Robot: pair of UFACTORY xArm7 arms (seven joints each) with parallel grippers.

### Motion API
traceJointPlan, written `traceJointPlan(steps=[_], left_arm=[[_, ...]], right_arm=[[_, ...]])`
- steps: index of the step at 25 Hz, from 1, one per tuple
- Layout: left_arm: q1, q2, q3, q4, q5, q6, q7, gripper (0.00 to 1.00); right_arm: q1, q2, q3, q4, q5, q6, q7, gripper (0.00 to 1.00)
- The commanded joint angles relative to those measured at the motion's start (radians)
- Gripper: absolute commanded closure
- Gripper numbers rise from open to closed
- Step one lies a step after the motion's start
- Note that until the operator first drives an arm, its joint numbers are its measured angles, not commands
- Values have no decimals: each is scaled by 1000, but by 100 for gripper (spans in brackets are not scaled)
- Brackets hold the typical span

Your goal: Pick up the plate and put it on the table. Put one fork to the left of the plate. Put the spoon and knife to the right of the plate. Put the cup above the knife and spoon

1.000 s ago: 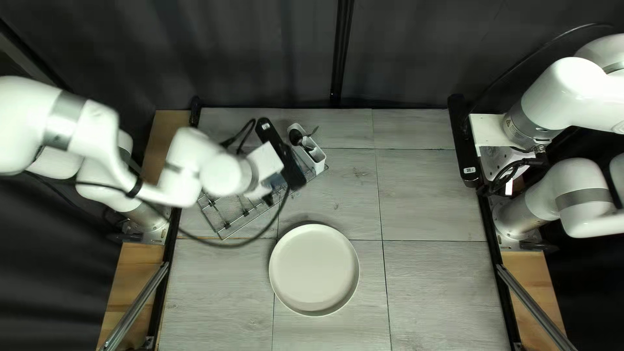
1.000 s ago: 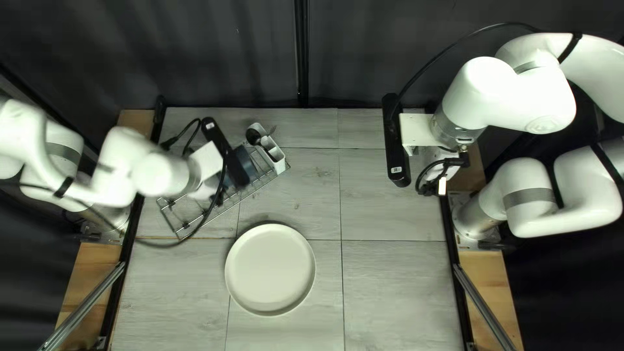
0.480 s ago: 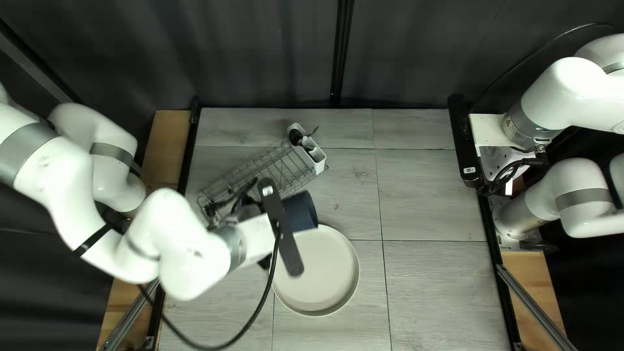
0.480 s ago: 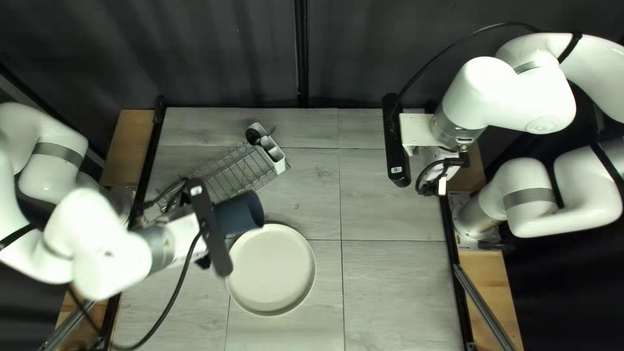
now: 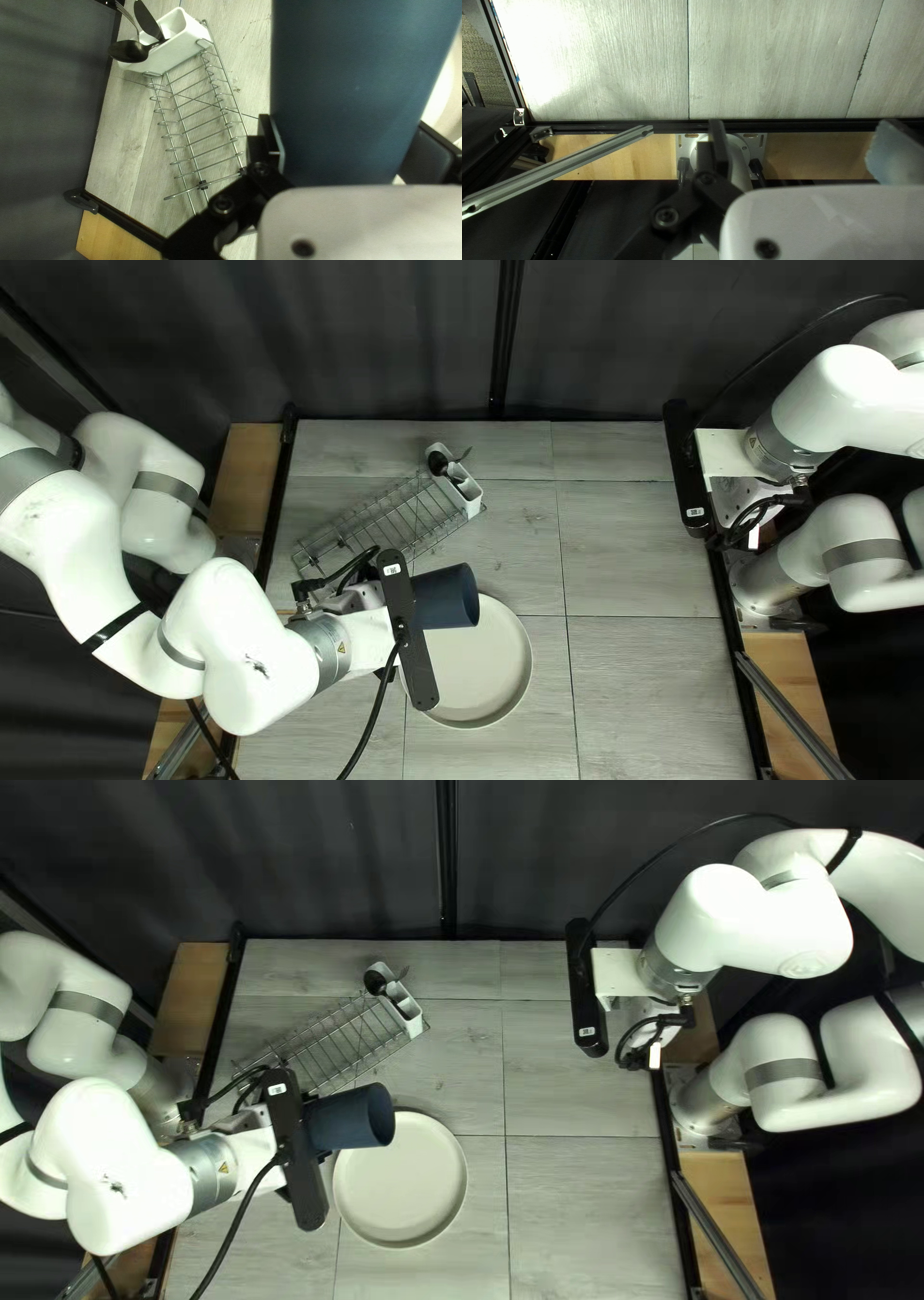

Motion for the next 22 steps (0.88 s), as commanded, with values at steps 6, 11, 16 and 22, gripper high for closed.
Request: traceJointPlan(steps=[6, 11, 16, 22], left_arm=[[-98, -401, 320, -266, -146, -176, 284, 100], [-102, -409, 327, -272, -149, -185, 291, 100], [-102, -409, 327, -272, -149, -185, 291, 100], [-102, -409, 327, -272, -149, -185, 291, 100]], right_arm=[[0, 0, 0, 0, 0, 0, 0, 0], [0, 0, 0, 0, 0, 0, 0, 0], [0, 0, 0, 0, 0, 0, 0, 0], [11, 9, 25, -18, -7, -34, 3, 0]])
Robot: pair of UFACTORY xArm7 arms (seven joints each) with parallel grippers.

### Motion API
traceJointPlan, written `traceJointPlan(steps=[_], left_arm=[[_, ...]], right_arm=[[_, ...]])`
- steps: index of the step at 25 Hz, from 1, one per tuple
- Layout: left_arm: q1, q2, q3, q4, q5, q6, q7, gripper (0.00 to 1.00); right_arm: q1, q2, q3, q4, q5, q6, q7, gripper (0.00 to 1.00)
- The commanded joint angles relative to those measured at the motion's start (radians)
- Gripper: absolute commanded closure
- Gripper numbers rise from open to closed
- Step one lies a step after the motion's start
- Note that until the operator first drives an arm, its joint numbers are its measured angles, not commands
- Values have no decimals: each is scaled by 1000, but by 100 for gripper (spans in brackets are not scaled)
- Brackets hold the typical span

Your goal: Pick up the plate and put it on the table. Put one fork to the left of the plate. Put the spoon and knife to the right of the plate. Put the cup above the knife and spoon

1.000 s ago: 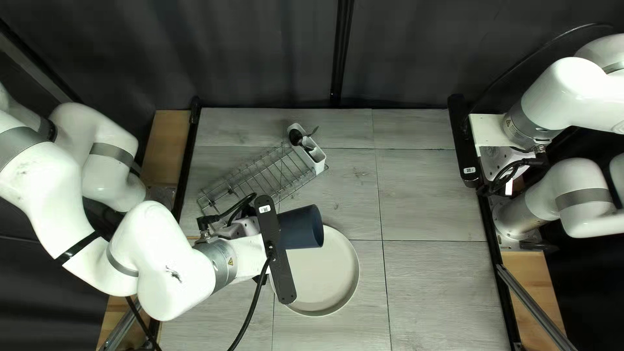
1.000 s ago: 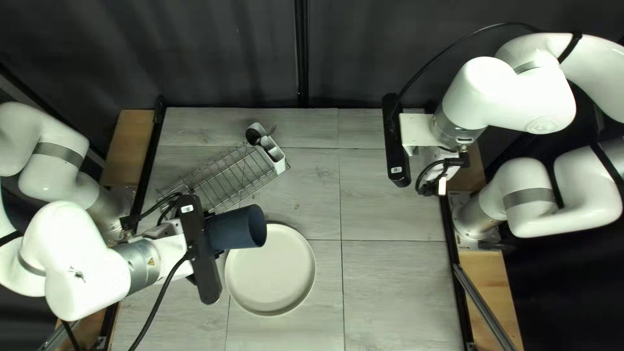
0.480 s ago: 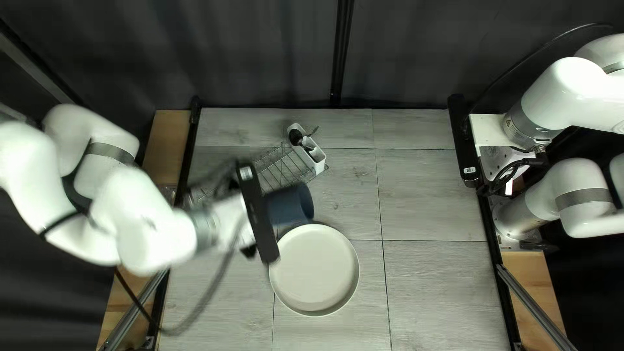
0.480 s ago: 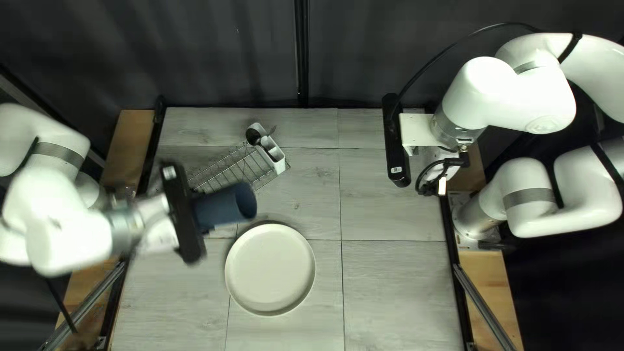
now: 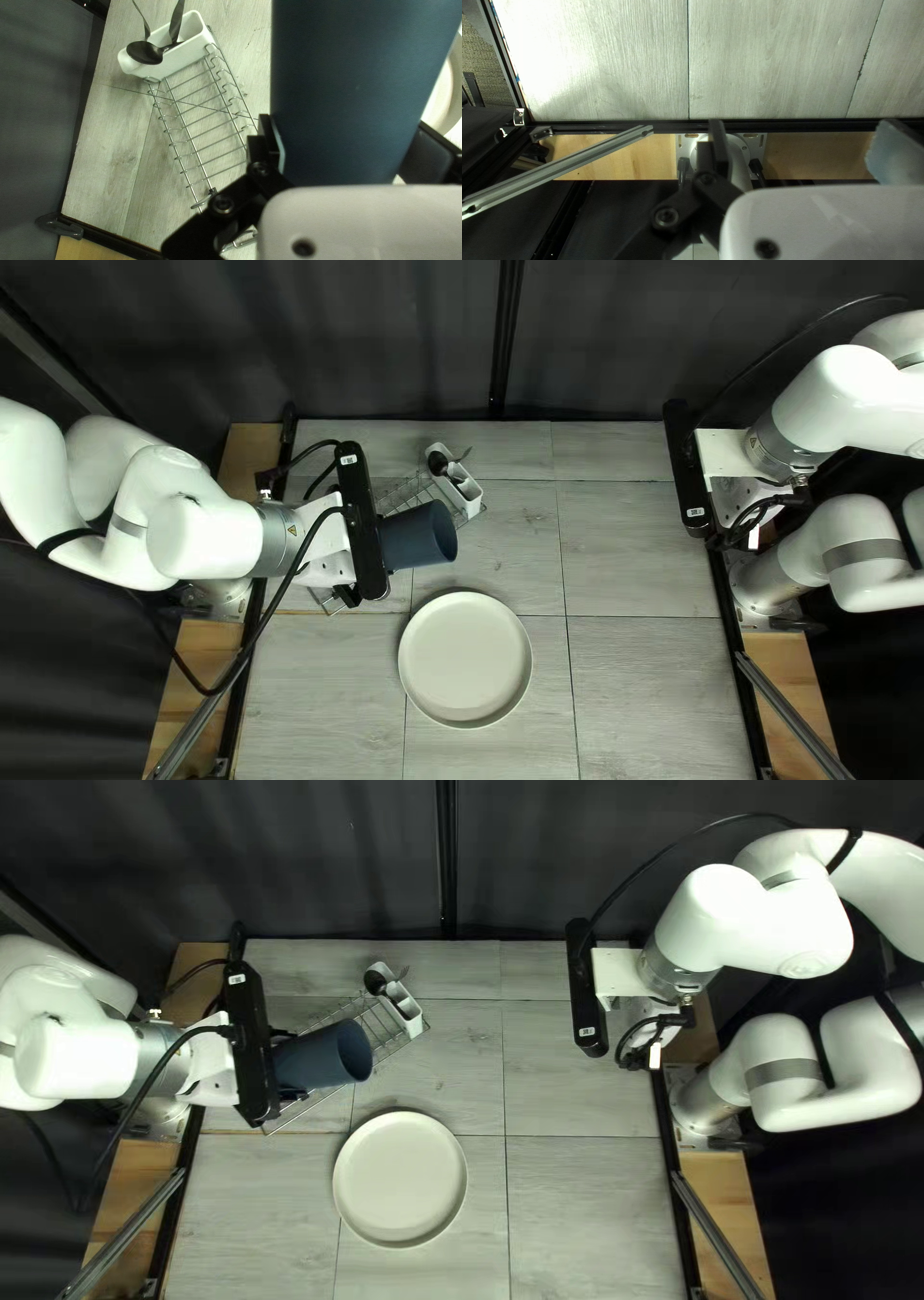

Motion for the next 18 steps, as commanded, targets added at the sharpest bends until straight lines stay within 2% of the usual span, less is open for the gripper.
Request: traceJointPlan(steps=[1, 3, 8, 10, 11, 18], left_arm=[[0, 0, 0, 0, 0, 0, 0, 100], [0, 0, 0, 0, 0, 0, 0, 100], [0, 0, 0, 0, 0, 0, 0, 100], [0, 0, 0, 0, 0, 0, 0, 100], [0, 0, 0, 0, 0, 0, 0, 100], [0, 0, 0, 0, 0, 0, 0, 100]], right_arm=[[14, 8, 32, -26, -5, -45, 8, 0], [21, -11, 52, -63, -3, -84, 21, 0], [40, -69, 81, -229, 7, -264, 38, 0], [55, -49, 115, -308, -1, -398, 47, 0], [60, -38, 125, -320, -5, -424, 48, 0], [60, -38, 125, -320, -5, -424, 48, 0]])
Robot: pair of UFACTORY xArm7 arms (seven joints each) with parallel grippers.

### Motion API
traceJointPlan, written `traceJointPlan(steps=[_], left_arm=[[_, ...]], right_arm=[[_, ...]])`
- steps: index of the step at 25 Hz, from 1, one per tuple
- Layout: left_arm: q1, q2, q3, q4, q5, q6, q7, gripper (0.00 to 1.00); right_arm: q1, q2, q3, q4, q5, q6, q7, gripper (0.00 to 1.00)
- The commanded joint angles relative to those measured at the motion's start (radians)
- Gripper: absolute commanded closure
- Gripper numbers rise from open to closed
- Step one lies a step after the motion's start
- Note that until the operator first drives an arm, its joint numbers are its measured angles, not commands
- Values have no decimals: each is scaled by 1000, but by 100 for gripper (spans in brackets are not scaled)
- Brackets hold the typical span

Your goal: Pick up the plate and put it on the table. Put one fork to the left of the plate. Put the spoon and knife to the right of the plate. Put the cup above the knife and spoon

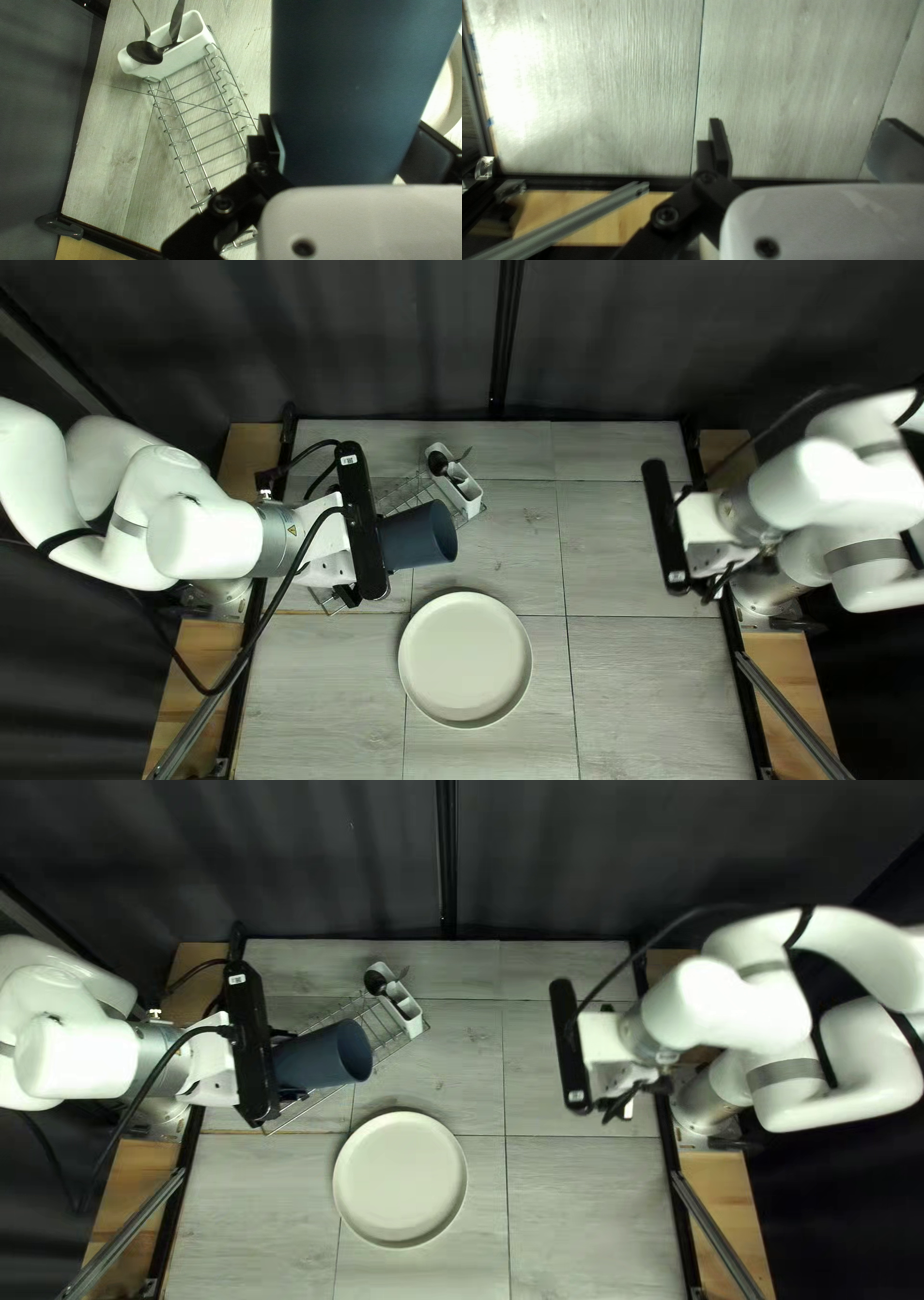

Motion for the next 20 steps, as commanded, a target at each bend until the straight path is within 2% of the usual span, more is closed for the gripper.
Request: traceJointPlan(steps=[1, 3, 7, 11, 20], left_arm=[[0, 0, 0, 0, 0, 0, 0, 100], [0, 0, 0, 0, 0, 0, 0, 100], [0, 0, 0, 0, 0, 0, 0, 100], [0, 0, 0, 0, 0, 0, 0, 100], [0, 0, 0, 0, 0, 0, 0, 100]], right_arm=[[0, 0, 1, -1, 0, -2, 0, 0], [10, 16, 12, -9, -6, -33, -10, 0], [13, 97, 33, -23, -39, -236, -36, 0], [-4, 142, 52, -28, -99, -395, -63, 0], [-80, 309, 125, 94, -269, -584, -72, 0]])
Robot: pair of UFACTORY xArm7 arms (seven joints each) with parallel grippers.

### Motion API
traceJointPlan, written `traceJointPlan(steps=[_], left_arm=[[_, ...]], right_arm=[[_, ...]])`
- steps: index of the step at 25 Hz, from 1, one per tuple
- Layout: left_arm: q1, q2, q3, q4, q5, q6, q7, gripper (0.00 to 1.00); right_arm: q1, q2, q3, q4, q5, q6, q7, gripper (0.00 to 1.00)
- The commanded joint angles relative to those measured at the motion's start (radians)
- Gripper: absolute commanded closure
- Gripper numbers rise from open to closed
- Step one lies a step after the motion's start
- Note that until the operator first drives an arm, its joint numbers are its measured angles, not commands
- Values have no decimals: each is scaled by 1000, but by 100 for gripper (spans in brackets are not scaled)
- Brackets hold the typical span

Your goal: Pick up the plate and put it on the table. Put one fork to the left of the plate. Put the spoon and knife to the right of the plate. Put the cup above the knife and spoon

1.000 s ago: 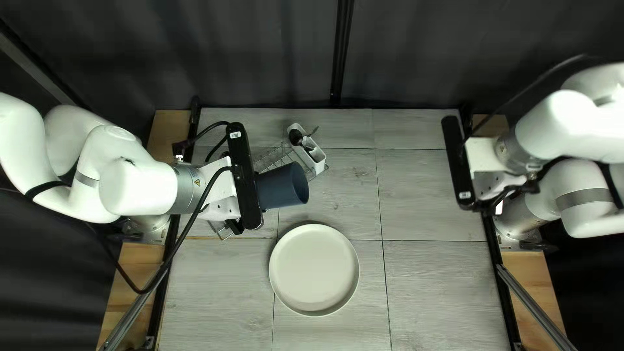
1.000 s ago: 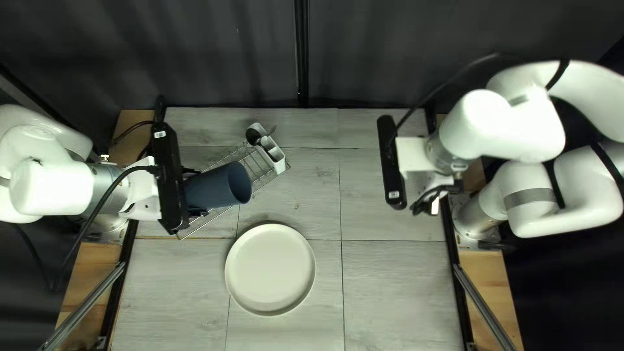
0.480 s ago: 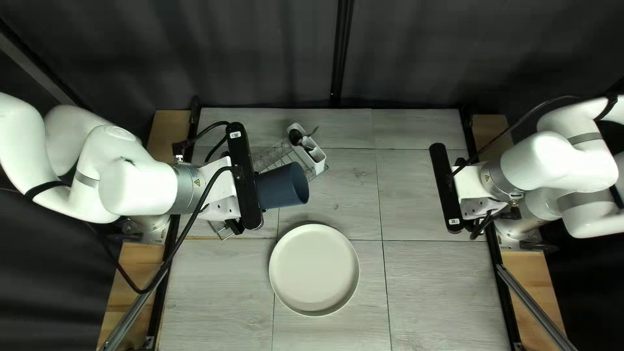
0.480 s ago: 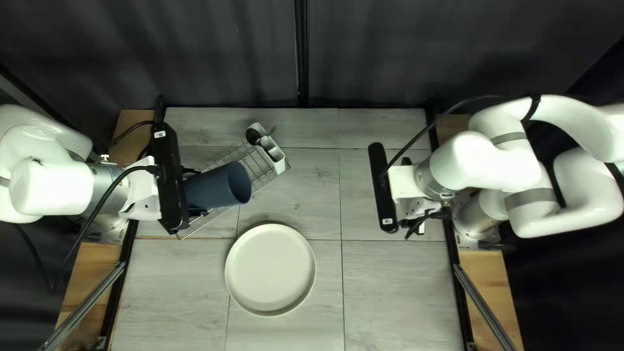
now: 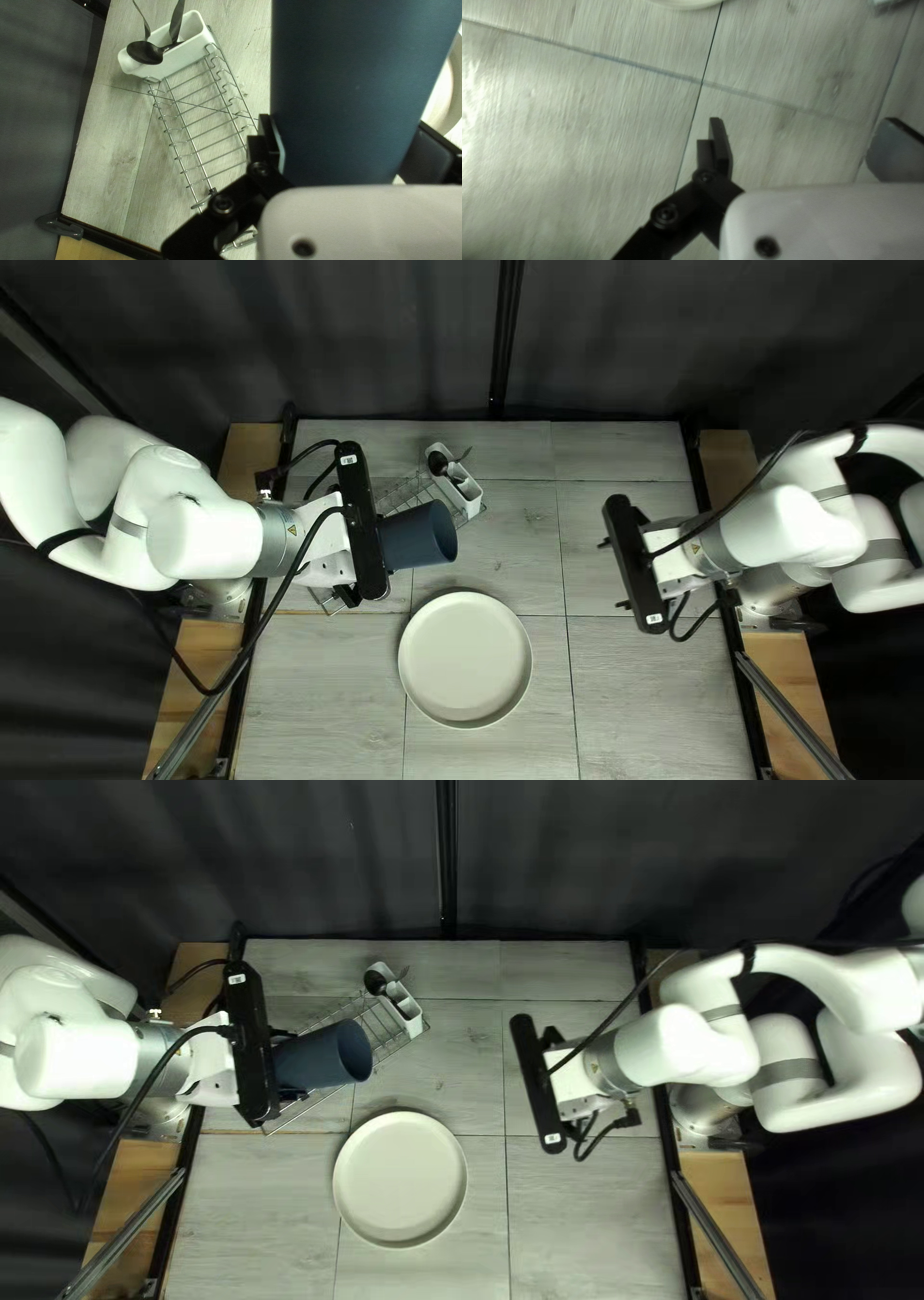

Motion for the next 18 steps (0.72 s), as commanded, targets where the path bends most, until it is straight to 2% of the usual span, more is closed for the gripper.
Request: traceJointPlan(steps=[1, 11, 18], left_arm=[[0, 0, 0, 0, 0, 0, 0, 100], [0, 0, 0, 0, 0, 0, 0, 100], [0, 0, 0, 0, 0, 0, 0, 100]], right_arm=[[-51, 81, 38, 64, -103, -90, -10, 0], [-111, 149, 53, 164, -244, -192, -63, 0], [-181, 217, 117, 245, -371, -258, -9, 0]])
